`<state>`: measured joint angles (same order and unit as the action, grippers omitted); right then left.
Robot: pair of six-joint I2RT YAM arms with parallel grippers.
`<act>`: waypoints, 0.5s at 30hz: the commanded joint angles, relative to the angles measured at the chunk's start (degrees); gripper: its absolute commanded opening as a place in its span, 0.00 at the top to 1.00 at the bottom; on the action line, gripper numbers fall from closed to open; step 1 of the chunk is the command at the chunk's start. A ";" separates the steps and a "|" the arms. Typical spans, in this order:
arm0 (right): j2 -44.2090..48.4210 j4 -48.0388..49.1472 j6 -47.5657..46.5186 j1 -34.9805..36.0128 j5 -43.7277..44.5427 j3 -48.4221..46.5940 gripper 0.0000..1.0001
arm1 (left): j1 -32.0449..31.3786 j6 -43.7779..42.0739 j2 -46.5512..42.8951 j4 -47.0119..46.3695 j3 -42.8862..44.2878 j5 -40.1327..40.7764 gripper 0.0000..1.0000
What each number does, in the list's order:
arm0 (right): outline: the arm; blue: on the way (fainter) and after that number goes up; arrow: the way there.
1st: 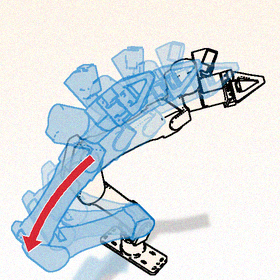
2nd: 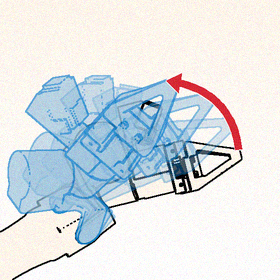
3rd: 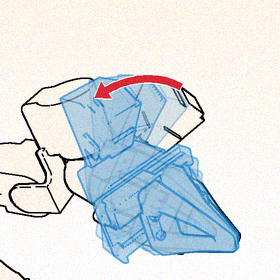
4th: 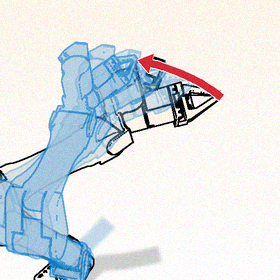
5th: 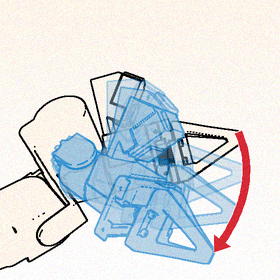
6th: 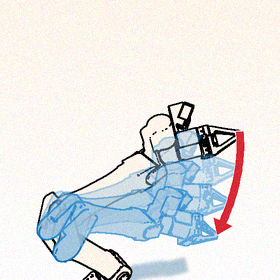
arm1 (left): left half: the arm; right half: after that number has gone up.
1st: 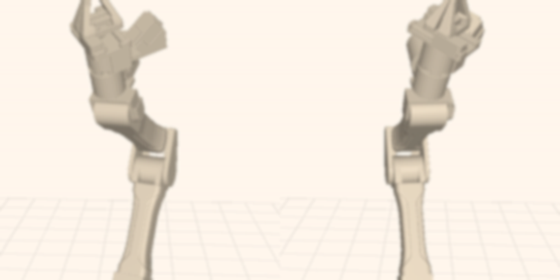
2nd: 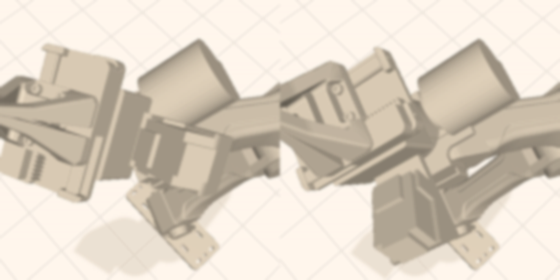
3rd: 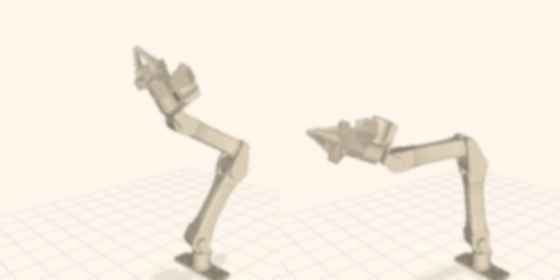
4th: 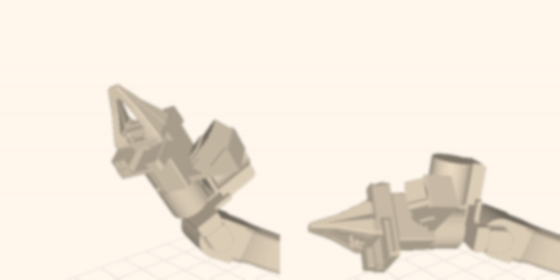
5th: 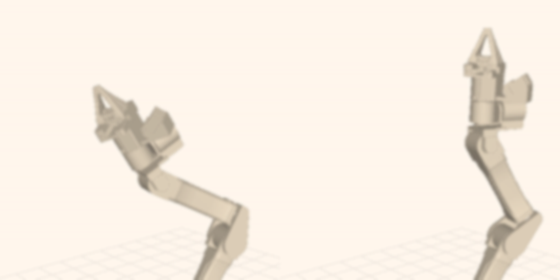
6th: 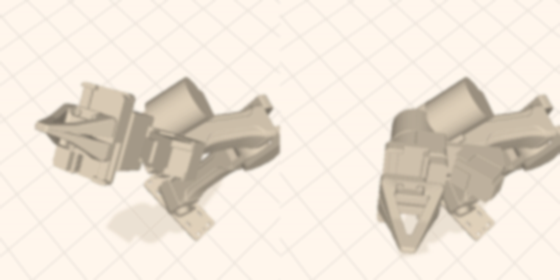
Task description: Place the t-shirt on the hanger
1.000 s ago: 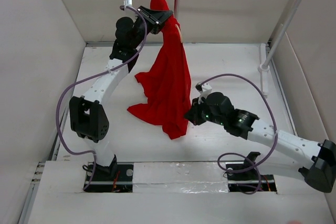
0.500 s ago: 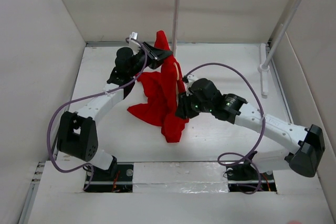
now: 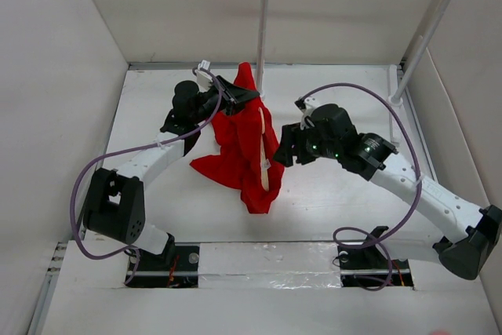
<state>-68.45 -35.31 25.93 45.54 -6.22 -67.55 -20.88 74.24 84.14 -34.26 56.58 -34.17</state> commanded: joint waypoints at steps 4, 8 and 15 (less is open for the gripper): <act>0.86 7.62 -0.97 -4.76 -9.04 2.33 0.42 | 0.14 2.40 -1.52 -6.08 2.83 -3.00 1.00; 0.33 9.81 -1.06 -4.76 -16.01 2.42 0.43 | 0.14 2.14 -1.43 -5.38 3.36 -3.00 1.00; 0.07 14.30 0.52 -4.76 -22.70 4.88 0.39 | -0.39 2.75 -1.17 -6.26 2.40 -2.74 1.00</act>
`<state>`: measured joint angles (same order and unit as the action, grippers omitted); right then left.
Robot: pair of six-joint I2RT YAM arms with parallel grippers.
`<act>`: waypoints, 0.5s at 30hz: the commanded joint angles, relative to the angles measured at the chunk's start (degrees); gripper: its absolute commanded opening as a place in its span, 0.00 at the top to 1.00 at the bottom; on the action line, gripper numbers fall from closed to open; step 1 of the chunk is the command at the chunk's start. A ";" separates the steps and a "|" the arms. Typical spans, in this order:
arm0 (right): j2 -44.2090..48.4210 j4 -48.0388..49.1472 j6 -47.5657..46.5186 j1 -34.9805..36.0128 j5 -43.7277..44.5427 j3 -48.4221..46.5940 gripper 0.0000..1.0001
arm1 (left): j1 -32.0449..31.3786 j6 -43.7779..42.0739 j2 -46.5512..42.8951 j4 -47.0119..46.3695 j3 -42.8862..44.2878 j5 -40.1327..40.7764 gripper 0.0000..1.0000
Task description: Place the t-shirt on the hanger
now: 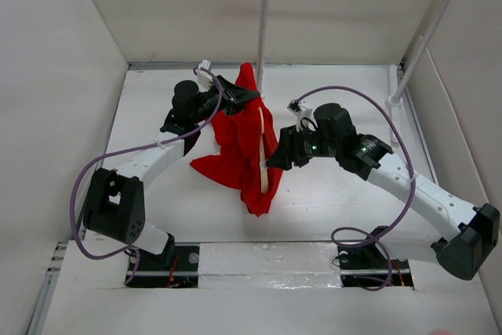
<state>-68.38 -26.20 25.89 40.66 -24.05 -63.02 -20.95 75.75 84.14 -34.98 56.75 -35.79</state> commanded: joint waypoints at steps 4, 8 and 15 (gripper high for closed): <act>-0.79 6.59 1.27 -1.28 -0.12 0.97 0.58 | -0.85 1.68 -1.43 -6.06 2.22 -1.21 1.00; -1.58 9.06 1.97 -3.65 -0.99 0.54 0.81 | -0.85 1.51 -1.43 -5.80 2.49 -1.83 1.00; -4.48 7.13 -0.49 -5.42 -1.00 -5.87 1.00 | -0.85 1.69 -1.61 -5.71 1.43 -2.53 1.00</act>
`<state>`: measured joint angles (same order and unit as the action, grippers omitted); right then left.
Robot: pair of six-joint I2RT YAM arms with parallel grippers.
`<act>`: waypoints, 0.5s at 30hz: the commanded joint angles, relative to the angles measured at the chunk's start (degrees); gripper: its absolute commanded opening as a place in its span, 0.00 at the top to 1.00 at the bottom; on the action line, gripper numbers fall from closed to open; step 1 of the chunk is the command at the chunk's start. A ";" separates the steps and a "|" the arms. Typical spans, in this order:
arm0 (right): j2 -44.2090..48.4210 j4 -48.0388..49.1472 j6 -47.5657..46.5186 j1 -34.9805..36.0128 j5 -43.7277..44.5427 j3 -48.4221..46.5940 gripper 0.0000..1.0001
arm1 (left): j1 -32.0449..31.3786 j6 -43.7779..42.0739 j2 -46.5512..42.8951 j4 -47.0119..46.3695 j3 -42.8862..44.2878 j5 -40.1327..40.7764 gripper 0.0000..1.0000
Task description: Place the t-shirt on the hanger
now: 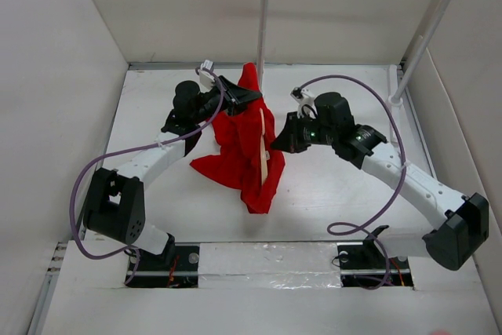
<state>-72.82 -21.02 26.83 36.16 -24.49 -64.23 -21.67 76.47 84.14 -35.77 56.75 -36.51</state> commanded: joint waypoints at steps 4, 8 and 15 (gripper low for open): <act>-0.75 2.29 -0.73 -2.32 -2.92 -8.10 1.00 | -0.13 0.44 -1.61 -4.93 0.29 -1.98 1.00; -3.47 1.68 1.03 -5.05 -3.55 -13.29 1.00 | -0.13 -0.53 -1.43 -4.31 -0.15 -2.42 1.00; -9.18 1.76 4.28 -8.56 -2.41 -19.61 1.00 | -0.65 -1.14 -0.99 -2.39 0.99 -4.35 1.00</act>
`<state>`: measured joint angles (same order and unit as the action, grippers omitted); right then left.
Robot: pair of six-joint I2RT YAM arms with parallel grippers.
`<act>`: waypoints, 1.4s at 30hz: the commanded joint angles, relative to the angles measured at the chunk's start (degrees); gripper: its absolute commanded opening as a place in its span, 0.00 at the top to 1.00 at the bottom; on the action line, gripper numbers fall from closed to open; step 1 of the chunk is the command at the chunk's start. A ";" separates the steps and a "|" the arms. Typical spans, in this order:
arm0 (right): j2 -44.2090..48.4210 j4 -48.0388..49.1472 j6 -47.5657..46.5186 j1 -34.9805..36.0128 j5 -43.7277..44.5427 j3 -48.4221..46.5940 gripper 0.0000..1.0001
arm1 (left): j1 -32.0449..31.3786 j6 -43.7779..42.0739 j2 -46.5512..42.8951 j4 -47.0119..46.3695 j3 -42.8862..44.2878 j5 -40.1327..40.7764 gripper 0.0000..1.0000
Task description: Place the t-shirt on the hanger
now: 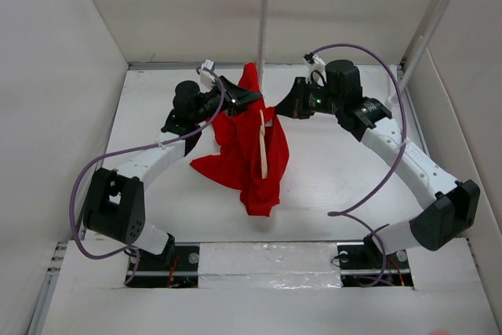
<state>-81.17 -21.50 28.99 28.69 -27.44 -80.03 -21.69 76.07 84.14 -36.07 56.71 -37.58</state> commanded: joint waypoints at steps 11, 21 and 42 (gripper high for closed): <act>-8.83 2.60 8.18 -1.79 2.82 -7.07 1.00 | -1.16 -1.19 0.15 1.45 -3.43 -2.41 1.00; -12.17 -0.56 8.90 -1.27 7.39 -2.94 1.00 | -1.16 12.07 3.66 -15.76 -7.05 -5.74 1.00; 3.81 -10.84 3.53 -1.88 10.29 2.33 0.42 | 0.42 14.81 5.42 -14.03 -0.99 -1.53 1.00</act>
<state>-83.81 -29.89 34.57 26.30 -20.69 -78.41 -21.85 91.02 90.78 -48.38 52.29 -39.83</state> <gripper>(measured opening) 0.577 0.073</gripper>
